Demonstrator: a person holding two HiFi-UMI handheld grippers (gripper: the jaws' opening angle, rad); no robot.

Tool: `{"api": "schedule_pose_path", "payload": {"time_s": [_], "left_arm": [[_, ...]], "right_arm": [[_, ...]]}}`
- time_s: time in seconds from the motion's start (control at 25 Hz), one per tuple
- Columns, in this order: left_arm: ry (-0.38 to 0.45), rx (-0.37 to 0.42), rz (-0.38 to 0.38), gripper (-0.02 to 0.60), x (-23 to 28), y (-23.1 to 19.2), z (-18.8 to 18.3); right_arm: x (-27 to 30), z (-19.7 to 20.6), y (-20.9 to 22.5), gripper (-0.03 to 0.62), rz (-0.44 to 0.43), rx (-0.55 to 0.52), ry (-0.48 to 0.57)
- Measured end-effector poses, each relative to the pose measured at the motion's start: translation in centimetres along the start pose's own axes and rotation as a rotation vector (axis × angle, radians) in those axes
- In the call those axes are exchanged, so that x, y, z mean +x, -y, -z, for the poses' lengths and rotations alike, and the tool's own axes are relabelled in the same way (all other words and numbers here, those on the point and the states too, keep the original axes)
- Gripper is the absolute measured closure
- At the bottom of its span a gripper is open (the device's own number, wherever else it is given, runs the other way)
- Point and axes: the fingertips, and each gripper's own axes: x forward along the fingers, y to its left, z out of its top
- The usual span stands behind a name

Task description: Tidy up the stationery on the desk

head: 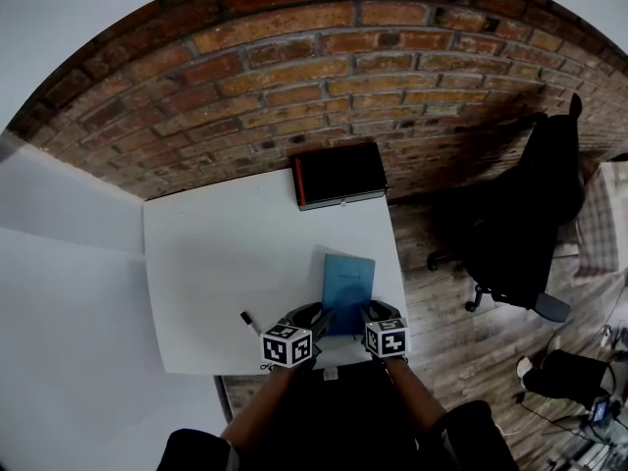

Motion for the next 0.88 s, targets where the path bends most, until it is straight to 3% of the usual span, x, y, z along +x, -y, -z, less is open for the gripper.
{"api": "schedule_pose_path", "payload": {"time_s": [0.12,0.28,0.6,0.88], "left_arm": [[0.030,-0.010,0.027,0.417,-0.1,1.0,-0.8],[0.067,-0.015,0.126,0.419,-0.3,3.2,-1.9],[0.078,0.079,0.278,0.425,0.0,8.4,-2.6],[0.058,0.154,0.351,0.437,1.0,11.6,-2.5]], "right_arm": [[-0.2,-0.2,0.1,0.470,-0.010,-0.008,0.000],[-0.4,-0.2,0.3,0.471,-0.037,0.032,0.004],[-1.6,-0.6,1.0,0.471,-0.044,0.074,0.054],[-3.9,-2.1,2.1,0.471,-0.030,0.120,0.165]]}}
